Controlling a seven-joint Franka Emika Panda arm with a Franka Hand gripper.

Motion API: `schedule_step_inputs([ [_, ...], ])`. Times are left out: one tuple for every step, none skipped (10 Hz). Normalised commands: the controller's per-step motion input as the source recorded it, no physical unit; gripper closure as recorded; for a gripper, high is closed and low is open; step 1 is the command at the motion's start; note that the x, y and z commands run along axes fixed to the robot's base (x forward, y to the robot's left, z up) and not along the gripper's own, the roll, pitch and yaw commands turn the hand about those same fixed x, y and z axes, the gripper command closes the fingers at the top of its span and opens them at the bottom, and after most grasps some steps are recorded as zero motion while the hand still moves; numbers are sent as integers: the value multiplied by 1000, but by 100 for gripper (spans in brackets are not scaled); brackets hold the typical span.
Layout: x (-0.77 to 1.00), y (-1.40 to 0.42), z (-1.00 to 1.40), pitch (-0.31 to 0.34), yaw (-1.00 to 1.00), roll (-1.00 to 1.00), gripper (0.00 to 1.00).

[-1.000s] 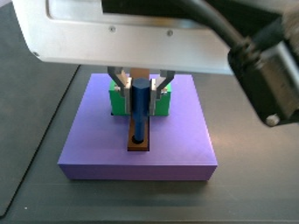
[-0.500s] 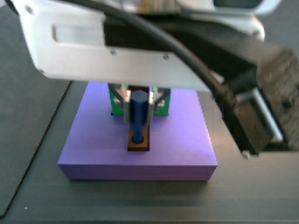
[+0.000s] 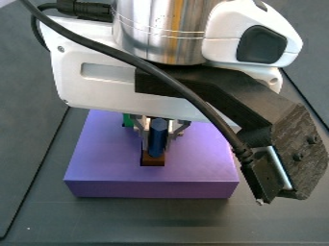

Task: Pick up the blue object. Move up. Move to above the board. Insert the blue object.
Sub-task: Insert the blue object.

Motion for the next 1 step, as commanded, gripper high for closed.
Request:
schedule_step_inputs([
  [0,0,0,0,0,0,100],
])
